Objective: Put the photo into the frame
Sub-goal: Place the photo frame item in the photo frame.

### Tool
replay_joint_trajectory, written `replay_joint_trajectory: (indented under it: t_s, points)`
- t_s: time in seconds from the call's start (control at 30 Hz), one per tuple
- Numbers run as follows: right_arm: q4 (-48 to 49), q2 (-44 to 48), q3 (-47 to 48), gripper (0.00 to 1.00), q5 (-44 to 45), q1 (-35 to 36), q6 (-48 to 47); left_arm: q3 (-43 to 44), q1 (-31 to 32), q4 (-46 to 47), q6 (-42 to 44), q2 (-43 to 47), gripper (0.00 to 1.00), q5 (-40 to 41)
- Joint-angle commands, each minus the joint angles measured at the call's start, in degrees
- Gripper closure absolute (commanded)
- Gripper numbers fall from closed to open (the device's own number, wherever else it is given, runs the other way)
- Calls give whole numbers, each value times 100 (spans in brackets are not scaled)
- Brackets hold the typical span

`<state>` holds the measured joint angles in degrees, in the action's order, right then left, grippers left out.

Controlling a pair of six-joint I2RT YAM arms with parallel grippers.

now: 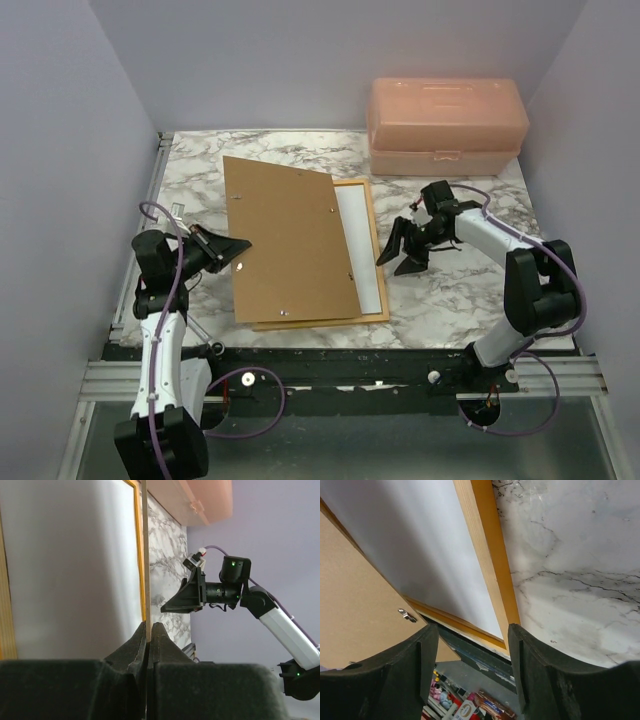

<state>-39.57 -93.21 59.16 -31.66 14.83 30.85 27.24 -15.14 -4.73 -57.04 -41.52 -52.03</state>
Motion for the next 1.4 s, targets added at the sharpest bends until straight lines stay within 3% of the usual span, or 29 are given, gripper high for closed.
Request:
replay_joint_trajectory:
  t_s: [0.0,0.3,0.93,1.37]
  points:
    - [437,-153,-253,37,-558,-156,-73,44,357,1115,-262,-413,100,-133]
    - [946,-568,-508,48,-776,-266,22,284,1030,1756,-183,-1382,100,343]
    - [1379,-1034,-751,64,-740,-267,33,308,1496,2882,-501,-2824,100,846]
    - [1487,-1094,-872,69,-833,-261,20,216,2073,3224,-434,-3546,100,986]
